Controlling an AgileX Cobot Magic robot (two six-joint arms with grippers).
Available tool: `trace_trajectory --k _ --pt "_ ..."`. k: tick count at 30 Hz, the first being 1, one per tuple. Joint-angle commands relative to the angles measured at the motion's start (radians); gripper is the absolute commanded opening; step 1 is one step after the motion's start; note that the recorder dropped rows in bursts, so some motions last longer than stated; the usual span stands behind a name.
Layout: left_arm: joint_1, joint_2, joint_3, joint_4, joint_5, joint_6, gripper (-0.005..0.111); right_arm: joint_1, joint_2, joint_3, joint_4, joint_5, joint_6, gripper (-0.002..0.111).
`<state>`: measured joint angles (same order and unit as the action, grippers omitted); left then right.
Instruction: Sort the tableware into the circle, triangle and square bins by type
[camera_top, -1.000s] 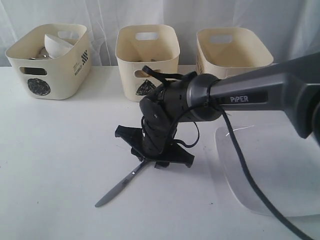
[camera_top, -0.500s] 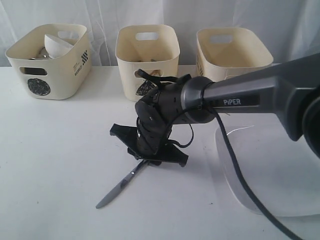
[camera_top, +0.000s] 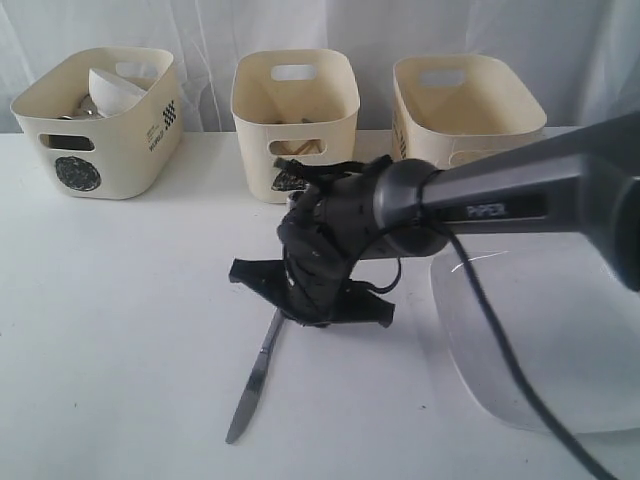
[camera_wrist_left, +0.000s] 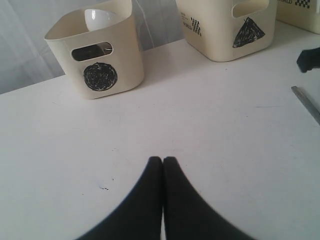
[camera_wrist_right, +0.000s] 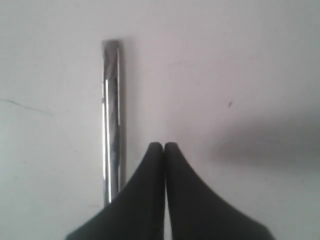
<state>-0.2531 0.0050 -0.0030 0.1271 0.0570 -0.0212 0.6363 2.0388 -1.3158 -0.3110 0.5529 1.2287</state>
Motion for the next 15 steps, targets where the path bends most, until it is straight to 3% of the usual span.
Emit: trace_trajectory --k 1,3,7,15 --pt "-0.005 -0.005 0.003 -0.007 -0.004 -0.002 0.0 -0.067 -0.121 0.1 -0.051 -0.138 -0.015 0.0" --pt "-0.005 -0.005 0.003 -0.007 -0.004 -0.002 0.0 -0.094 -0.162 0.147 -0.039 -0.188 -0.043 0.0" --pt "-0.005 -0.005 0.003 -0.007 -0.004 -0.002 0.0 -0.1 -0.204 0.171 0.102 -0.141 -0.354 0.0" --pt "-0.005 -0.005 0.003 -0.007 -0.004 -0.002 0.0 -0.079 -0.209 0.035 0.418 0.094 -1.456 0.0"
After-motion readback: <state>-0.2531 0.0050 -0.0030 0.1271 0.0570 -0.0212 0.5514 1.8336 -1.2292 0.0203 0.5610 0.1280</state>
